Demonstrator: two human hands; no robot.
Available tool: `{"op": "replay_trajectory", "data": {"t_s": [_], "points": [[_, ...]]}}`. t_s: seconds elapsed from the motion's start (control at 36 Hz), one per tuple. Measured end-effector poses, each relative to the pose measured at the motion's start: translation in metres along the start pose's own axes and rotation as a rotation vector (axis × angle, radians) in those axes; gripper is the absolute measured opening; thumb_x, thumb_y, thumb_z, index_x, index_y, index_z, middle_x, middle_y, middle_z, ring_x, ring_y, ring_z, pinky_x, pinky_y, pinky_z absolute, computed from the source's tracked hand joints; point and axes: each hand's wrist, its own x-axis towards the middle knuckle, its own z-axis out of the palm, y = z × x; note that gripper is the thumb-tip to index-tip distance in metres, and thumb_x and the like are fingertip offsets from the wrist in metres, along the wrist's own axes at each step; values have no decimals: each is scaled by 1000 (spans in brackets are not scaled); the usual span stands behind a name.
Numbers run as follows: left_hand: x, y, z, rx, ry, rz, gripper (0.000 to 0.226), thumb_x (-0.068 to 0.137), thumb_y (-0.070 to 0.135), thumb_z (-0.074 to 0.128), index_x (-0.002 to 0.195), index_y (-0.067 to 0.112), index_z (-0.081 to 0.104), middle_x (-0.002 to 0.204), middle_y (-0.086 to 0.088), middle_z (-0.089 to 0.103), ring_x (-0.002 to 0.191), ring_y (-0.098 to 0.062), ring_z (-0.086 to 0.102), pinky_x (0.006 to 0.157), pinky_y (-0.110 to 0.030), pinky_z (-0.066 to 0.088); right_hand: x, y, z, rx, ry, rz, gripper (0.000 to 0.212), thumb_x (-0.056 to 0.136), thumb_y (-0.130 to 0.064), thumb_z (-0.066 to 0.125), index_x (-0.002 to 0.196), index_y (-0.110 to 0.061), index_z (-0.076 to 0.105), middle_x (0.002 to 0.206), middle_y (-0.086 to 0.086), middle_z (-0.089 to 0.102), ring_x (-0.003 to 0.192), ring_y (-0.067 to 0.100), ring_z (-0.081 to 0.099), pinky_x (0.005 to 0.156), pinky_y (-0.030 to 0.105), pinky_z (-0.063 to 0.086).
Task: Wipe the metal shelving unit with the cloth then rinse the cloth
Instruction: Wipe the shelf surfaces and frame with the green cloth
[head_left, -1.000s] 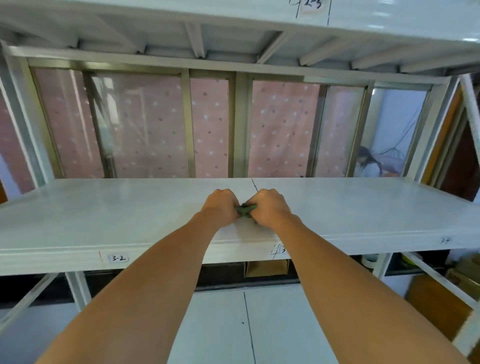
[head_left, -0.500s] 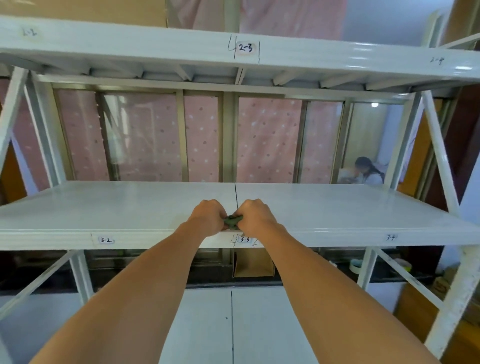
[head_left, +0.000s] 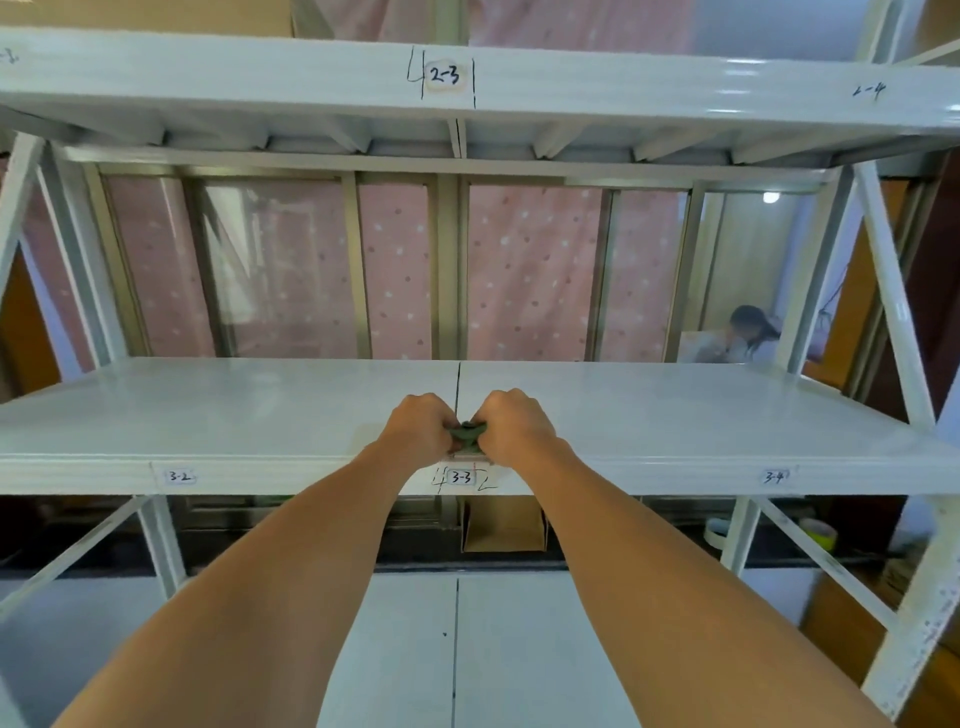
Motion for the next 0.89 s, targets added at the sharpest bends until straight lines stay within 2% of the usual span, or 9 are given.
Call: {"op": "replay_trajectory", "data": {"t_s": [0.08, 0.25, 0.53, 0.64, 0.72, 0.89], "points": [[21, -3, 3, 21, 1, 6, 13, 89, 25, 68, 95, 21, 79, 77, 5, 60, 83, -18, 56, 64, -23, 41, 17, 4, 8, -7, 14, -3, 34, 90, -9, 59, 118, -21, 74, 98, 8, 62, 79, 25, 54, 68, 31, 51], [72, -16, 12, -9, 7, 20, 13, 86, 28, 74, 92, 18, 78, 84, 0, 62, 87, -20, 56, 68, -27, 41, 63, 15, 22, 13, 11, 12, 37, 89, -9, 59, 119, -23, 74, 111, 10, 65, 95, 31, 62, 79, 34, 56], [180, -36, 29, 51, -2, 63, 17, 90, 27, 68, 90, 13, 76, 83, -1, 61, 85, -21, 57, 68, -27, 42, 170, 35, 50, 23, -7, 43, 39, 89, -7, 56, 116, -25, 76, 112, 10, 69, 99, 32, 64, 85, 35, 56], [221, -40, 35, 64, -15, 71, 19, 90, 27, 67, 100, 14, 77, 98, -8, 69, 96, -28, 63, 75, -31, 51, 210, 48, 62, 27, -1, 51, 38, 90, -11, 58, 120, -26, 74, 117, 9, 68, 109, 32, 62, 90, 32, 54], [249, -43, 40, 59, -12, 72, 21, 90, 31, 67, 102, 16, 77, 100, -9, 69, 101, -28, 63, 76, -29, 49, 235, 54, 68, 36, -8, 77, 34, 92, -11, 58, 120, -22, 74, 109, 10, 66, 102, 32, 63, 85, 32, 54], [291, -48, 51, 33, 5, 71, 17, 89, 28, 67, 94, 15, 77, 94, -10, 68, 98, -29, 63, 74, -29, 49, 271, 62, 76, 10, 8, 77, 30, 90, -12, 60, 113, -23, 77, 110, 12, 69, 99, 31, 63, 87, 33, 55]]}}
